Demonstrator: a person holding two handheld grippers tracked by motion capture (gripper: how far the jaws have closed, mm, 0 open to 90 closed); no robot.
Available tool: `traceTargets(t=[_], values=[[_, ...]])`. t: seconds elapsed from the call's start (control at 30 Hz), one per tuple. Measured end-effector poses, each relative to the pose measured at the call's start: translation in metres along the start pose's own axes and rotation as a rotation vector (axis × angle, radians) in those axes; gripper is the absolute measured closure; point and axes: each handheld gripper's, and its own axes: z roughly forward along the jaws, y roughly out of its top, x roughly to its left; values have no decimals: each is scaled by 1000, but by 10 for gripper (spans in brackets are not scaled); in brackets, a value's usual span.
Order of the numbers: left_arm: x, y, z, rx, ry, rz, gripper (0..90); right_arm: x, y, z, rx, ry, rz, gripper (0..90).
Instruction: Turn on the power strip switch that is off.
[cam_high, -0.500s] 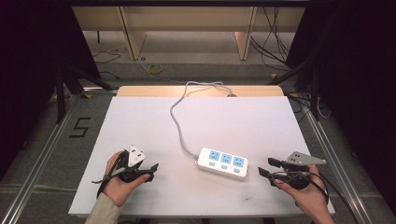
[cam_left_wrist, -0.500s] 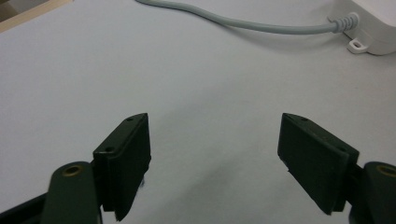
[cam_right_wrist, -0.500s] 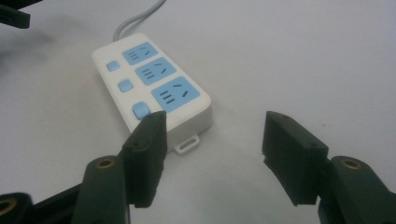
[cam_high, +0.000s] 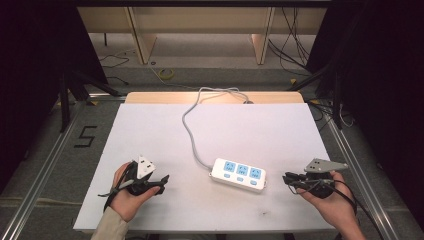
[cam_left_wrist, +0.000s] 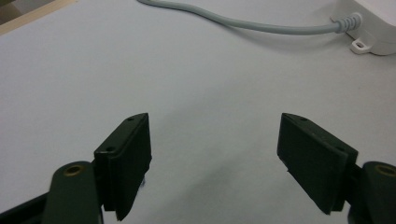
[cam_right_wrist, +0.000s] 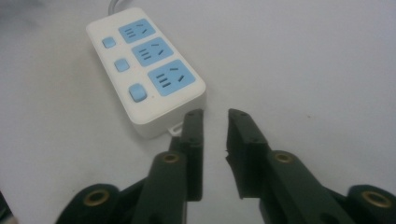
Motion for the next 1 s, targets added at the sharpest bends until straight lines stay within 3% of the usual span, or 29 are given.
traceTargets(t=[0.1, 0.57, 1.0], values=[[0, 0, 0, 0, 1, 0, 259, 0, 3, -1, 18, -2, -8, 900], [-1, 0, 0, 4, -2, 12, 260, 6, 23, 8, 152, 30, -51, 900], [-1, 1, 0, 0, -5, 4, 258, 15, 44, 20, 205, 58, -85, 900]])
